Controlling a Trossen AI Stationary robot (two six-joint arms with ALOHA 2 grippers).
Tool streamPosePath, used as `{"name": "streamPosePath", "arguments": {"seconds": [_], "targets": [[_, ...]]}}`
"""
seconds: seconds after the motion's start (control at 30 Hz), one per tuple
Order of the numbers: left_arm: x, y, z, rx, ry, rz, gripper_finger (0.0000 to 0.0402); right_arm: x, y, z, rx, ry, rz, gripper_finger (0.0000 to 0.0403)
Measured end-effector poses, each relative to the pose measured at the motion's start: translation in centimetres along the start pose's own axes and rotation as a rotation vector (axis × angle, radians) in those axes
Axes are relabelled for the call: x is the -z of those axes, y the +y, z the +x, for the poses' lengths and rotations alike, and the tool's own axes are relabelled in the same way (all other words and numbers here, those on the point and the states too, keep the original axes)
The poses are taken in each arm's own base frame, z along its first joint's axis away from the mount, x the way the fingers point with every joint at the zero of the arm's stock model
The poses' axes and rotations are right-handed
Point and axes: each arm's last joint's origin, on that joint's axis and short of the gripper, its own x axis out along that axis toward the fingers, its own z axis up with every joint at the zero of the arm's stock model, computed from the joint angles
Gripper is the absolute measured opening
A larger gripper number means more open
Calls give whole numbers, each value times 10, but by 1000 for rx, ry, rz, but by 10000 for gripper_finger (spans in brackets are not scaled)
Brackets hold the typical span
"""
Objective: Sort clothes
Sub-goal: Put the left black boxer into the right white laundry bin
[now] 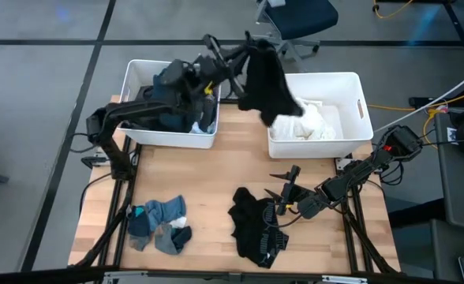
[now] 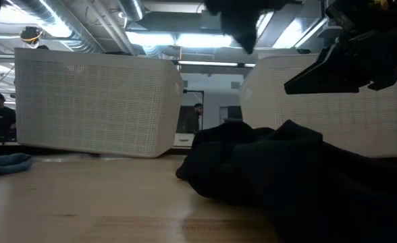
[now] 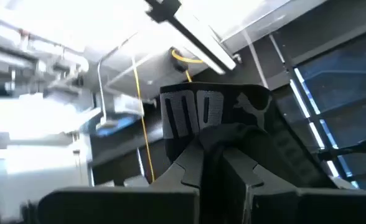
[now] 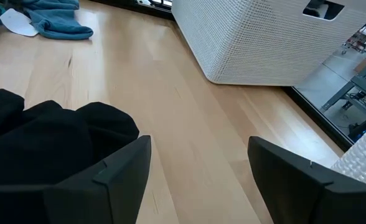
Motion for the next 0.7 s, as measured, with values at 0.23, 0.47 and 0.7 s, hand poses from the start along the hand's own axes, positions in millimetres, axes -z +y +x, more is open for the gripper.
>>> {"name": "streamPosePath", "arguments": {"seconds": [0.23,0.47,0.7], "targets": [[68,8,2,-10,169,-85,17,0,0,0,0,0,0,270],[85,-4,2,-7,15,-152,17,0,0,0,0,0,0,270],[96,-15,2,25,37,-205,17,0,-2,3,6,6,8,270]]}}
